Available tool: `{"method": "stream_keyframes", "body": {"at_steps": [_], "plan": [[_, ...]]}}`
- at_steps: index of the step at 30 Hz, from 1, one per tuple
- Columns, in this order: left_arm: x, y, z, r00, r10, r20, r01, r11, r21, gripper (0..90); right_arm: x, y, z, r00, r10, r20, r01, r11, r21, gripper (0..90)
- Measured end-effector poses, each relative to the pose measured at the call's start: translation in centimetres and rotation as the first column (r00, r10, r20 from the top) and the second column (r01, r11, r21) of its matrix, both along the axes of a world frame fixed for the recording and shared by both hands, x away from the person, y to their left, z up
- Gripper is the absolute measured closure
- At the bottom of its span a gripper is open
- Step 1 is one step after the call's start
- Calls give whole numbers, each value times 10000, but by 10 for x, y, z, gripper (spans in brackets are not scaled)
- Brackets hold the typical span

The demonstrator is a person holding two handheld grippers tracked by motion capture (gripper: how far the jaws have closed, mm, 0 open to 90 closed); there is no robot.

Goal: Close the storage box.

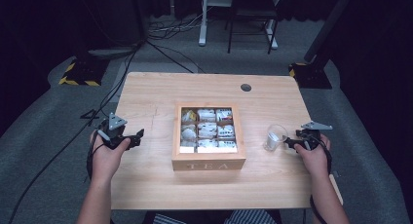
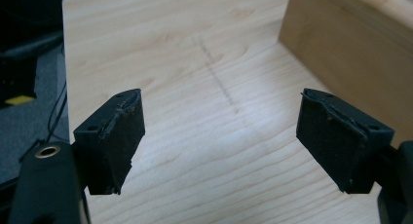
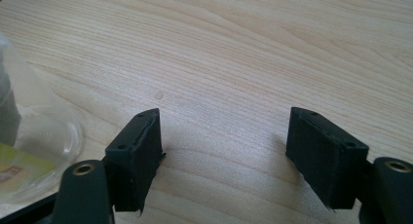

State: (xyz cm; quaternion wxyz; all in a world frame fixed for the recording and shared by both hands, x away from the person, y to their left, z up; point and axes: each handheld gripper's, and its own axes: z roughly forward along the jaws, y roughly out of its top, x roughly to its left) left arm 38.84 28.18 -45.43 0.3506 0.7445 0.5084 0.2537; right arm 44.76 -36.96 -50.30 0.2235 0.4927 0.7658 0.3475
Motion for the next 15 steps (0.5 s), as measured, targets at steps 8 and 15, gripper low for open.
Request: {"method": "stream_keyframes", "body": {"at_steps": [8, 15], "plan": [[10, 11, -31, 9982, 430, -411, -434, 9990, -87, 189, 0, 0, 0, 10000, 61, 10, -61, 10000, -6, 294], [16, 8, -40, 9954, 574, -770, -565, 9983, 142, 195, 0, 0, 0, 10000, 66, 13, -66, 10000, -7, 294]]}}
